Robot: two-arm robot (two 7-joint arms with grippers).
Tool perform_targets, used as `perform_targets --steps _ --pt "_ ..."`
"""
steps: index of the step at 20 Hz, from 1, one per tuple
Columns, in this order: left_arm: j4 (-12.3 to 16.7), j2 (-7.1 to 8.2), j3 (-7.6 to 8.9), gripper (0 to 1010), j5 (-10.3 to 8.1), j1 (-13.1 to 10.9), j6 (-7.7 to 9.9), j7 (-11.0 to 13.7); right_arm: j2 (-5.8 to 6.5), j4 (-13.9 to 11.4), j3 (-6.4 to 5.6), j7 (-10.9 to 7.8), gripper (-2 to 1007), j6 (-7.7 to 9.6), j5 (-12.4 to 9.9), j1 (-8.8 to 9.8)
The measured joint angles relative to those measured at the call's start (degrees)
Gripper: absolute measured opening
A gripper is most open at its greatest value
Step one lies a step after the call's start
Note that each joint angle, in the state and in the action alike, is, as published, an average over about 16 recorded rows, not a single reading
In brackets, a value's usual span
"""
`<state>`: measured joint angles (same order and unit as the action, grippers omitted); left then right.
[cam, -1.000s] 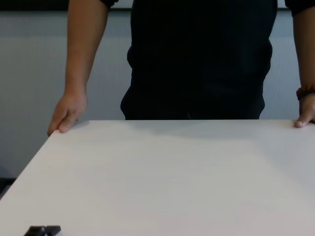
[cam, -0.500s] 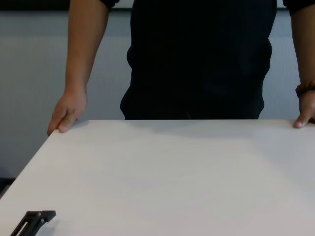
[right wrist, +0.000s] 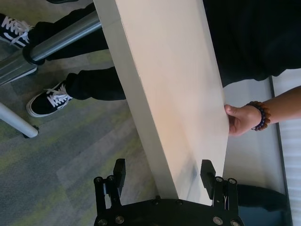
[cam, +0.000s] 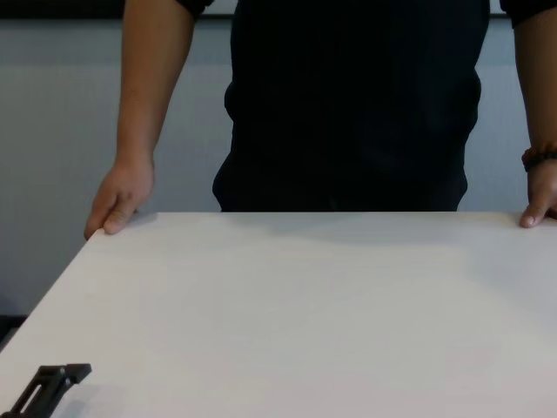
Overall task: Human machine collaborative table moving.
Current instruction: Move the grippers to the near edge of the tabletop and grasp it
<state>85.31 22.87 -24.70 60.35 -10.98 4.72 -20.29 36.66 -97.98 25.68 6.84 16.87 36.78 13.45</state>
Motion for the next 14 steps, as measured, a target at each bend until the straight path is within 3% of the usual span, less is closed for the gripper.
perform_targets --steps 14 --pt "-1.5 -1.16 0.64 1002 0.72 0.6 -0.73 -2.7 -1.6 2.5 0.14 -1.19 998 -1.09 3.5 -1.98"
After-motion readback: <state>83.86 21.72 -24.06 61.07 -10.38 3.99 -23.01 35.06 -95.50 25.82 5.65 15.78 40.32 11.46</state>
